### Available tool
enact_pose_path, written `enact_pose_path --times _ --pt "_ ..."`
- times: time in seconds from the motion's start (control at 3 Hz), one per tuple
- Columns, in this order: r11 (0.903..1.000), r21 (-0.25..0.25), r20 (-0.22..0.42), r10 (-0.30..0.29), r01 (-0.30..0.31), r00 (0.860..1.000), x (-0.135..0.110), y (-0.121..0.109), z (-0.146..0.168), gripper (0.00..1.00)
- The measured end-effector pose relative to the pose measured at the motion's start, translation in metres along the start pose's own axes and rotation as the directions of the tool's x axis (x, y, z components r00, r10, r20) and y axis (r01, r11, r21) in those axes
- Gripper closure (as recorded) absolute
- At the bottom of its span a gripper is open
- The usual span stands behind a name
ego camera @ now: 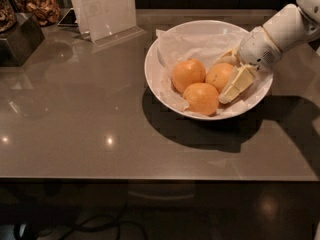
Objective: Pick orange from white bowl
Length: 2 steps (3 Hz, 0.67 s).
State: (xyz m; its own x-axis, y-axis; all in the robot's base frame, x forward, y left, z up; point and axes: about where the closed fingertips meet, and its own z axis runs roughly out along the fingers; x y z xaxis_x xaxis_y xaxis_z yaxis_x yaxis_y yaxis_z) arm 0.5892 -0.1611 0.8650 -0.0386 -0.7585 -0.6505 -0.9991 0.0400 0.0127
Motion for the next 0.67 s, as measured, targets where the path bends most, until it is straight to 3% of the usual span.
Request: enact_pose_path --times 0.33,0.67 --pt "1.0000 -0.002 -0.006 0.004 -0.004 1.000 0.0023 -0.0006 0.0025 0.82" --pt "0.9999 -0.007 -0.024 0.012 -0.012 1.000 0.0056 -0.0003 0.0026 0.99"
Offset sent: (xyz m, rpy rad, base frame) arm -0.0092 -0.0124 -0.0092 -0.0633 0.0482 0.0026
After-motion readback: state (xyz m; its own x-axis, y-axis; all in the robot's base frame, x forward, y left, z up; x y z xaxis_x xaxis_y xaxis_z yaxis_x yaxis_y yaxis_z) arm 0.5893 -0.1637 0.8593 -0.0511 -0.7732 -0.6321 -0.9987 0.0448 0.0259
